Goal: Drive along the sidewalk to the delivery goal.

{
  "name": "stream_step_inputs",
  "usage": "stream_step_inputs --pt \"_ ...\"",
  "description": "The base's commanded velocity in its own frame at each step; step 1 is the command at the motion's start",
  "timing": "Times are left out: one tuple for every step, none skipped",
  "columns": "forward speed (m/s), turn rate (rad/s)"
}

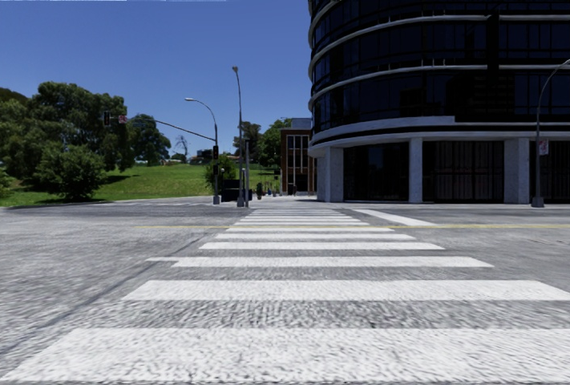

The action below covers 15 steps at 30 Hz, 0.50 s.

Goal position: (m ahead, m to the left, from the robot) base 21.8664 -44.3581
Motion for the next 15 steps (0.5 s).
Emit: stream_step_inputs --pt "1.37 0.00" --pt "1.37 0.00" --pt "1.37 0.00" --pt "1.37 0.00" --pt "1.36 0.00" --pt "1.36 0.00" --pt "1.36 0.00" --pt "1.36 0.00" --pt "1.36 0.00" --pt "1.36 0.00" --pt "1.36 0.00" --pt "1.36 0.00" --pt "1.36 0.00" --pt "1.36 0.00" --pt "1.36 0.00"
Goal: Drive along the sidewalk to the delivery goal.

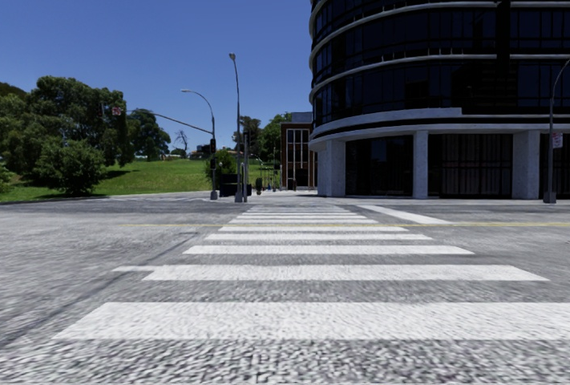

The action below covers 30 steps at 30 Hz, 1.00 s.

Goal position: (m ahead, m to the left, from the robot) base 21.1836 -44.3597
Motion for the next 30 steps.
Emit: stream_step_inputs --pt "1.36 0.00" --pt "1.36 0.00" --pt "1.36 0.00" --pt "1.36 0.00" --pt "1.36 0.00" --pt "1.36 0.00" --pt "1.36 0.00" --pt "1.37 0.00" --pt "1.37 0.00" --pt "1.37 0.00" --pt "1.37 0.00" --pt "1.37 0.00" --pt "1.37 0.00" --pt "1.62 0.00" --pt "1.62 0.00" --pt "2.00 0.00" --pt "2.00 0.00" --pt "2.00 0.00" --pt "2.00 0.00" --pt "2.00 0.00" --pt "2.00 0.00" --pt "2.00 0.00" --pt "2.00 0.00" --pt "2.00 -0.02" --pt "2.00 -0.08" --pt "2.00 -0.08" --pt "2.00 -0.10" --pt "2.00 -0.10" --pt "2.00 -0.10" --pt "2.00 -0.11"
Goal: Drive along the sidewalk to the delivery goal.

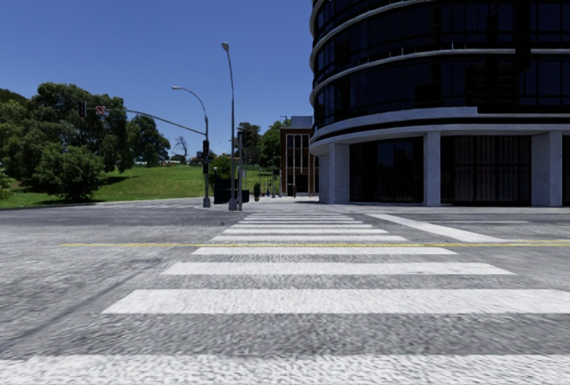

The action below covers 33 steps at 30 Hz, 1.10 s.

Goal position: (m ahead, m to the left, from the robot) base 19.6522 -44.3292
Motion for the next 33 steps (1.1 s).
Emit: stream_step_inputs --pt "2.00 -0.12" --pt "2.00 -0.17" --pt "2.00 -0.17" --pt "2.00 -0.19" --pt "2.00 -0.20" --pt "2.00 -0.20" --pt "2.00 -0.20" --pt "2.00 -0.20" --pt "2.00 -0.20" --pt "2.00 0.00" --pt "2.00 0.00" --pt "2.00 0.00" --pt "2.00 0.00" --pt "2.00 0.00" --pt "2.00 0.00" --pt "2.00 0.00" --pt "2.00 0.00" --pt "2.00 0.00" --pt "2.00 0.00" --pt "2.00 0.00" --pt "2.00 0.00" --pt "2.00 0.00" --pt "2.00 0.00" --pt "2.00 0.00" --pt "2.00 0.00" --pt "2.00 0.00" --pt "2.00 0.00" --pt "2.00 0.00" --pt "2.00 0.00" --pt "2.00 0.00" --pt "2.00 0.00" --pt "2.00 0.00" --pt "2.00 0.00"
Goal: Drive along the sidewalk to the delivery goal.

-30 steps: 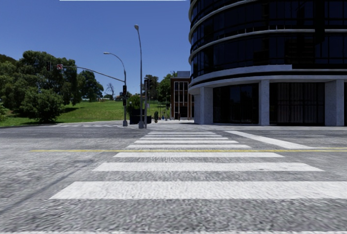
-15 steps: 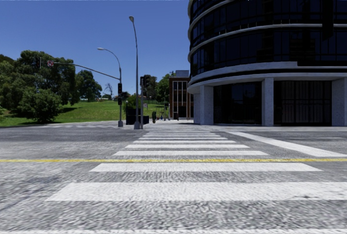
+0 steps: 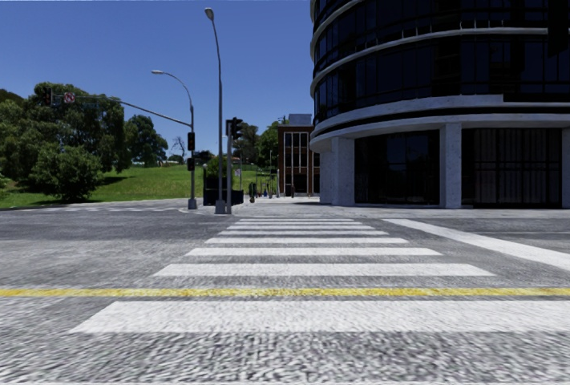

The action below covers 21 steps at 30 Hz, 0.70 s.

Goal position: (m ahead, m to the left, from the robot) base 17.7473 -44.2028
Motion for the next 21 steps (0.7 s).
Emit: stream_step_inputs --pt "2.00 0.00" --pt "2.00 0.00" --pt "2.00 0.00" --pt "2.00 0.00" --pt "2.00 0.00" --pt "2.00 0.00" --pt "2.00 0.00" --pt "2.00 0.00" --pt "2.00 0.00" --pt "2.00 0.00" --pt "2.00 0.00" --pt "2.00 0.00" --pt "2.00 0.00" --pt "2.00 0.00" --pt "2.00 0.00" --pt "2.00 0.00" --pt "2.00 0.00" --pt "2.00 0.00" --pt "2.00 -0.03" --pt "2.00 -0.03" --pt "2.00 -0.05"
